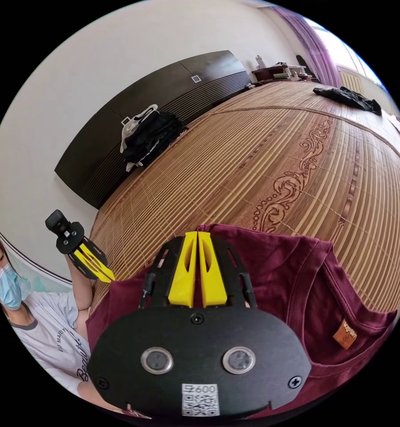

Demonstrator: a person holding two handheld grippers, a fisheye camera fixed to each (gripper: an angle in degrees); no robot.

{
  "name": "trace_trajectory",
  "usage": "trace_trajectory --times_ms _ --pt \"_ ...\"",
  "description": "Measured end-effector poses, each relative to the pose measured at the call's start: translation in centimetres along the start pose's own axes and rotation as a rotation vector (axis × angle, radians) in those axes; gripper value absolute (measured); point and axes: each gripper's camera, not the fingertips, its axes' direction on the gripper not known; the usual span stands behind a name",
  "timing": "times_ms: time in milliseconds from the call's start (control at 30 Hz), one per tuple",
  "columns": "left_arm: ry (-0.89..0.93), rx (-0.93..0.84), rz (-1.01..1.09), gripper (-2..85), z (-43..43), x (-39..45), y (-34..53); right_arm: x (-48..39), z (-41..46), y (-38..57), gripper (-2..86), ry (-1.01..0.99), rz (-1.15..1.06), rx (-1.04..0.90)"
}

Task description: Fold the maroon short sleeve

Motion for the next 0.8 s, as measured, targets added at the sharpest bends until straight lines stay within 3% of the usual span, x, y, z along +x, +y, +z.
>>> trace_trajectory --times_ms 333,400,467,600,800 --pt "0.001 -0.055 0.011 0.4 -0.9 1.7 0.4 0.4 -0.3 0.0 -0.9 -0.007 0.001 0.001" --pt "-0.041 0.134 -0.011 0.2 -3.8 2.8 0.2 0.2 -0.3 0.1 -0.9 0.004 -0.006 0.002" --pt "-0.027 0.191 -0.045 0.2 -4.1 3.0 -0.8 0.2 -0.3 0.1 -0.9 0.004 -0.005 0.001" --pt "-0.037 -0.01 -0.043 0.1 -0.2 3.7 -3.0 0.4 -0.3 0.2 -0.9 -0.002 -0.001 0.001" --pt "-0.064 -0.031 -0.054 -0.1 0.1 4.9 -3.3 1.2 -0.3 0.6 -0.9 -0.023 0.022 0.009"
